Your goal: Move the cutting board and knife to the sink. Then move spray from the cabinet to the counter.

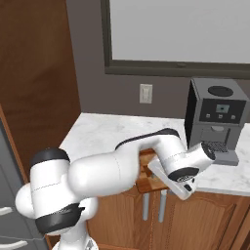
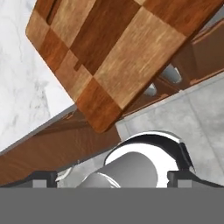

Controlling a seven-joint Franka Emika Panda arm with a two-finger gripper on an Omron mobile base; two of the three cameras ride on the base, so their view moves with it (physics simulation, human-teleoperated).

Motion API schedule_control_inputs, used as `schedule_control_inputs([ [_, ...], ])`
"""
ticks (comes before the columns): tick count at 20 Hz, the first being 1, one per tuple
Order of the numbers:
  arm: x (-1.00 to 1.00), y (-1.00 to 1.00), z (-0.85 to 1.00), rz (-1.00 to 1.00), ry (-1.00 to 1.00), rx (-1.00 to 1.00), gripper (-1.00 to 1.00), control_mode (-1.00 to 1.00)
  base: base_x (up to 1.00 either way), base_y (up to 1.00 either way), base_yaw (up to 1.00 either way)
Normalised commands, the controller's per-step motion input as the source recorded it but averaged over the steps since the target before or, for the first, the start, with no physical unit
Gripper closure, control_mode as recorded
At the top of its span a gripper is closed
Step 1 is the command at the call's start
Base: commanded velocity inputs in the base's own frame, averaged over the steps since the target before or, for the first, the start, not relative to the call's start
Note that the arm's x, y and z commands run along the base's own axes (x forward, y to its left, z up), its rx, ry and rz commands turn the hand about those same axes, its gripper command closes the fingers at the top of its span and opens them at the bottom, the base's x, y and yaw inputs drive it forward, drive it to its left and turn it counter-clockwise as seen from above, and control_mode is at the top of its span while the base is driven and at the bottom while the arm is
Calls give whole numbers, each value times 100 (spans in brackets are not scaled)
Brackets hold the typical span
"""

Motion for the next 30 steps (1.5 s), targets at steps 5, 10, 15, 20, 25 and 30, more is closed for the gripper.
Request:
schedule_control_inputs([
  [5,-23,58,-16,-15,-10,6,-100,-100,0,0,0],
  [10,-22,23,-25,-21,-3,3,-100,-100,0,0,0],
  [15,-4,5,-14,-27,0,0,-100,-100,0,0,0],
  [20,0,13,0,-19,0,2,-100,-100,0,0,0],
  [25,1,10,-8,-12,0,1,-100,-100,0,0,0],
  [30,0,4,-16,-9,0,2,-100,-100,0,0,0],
])
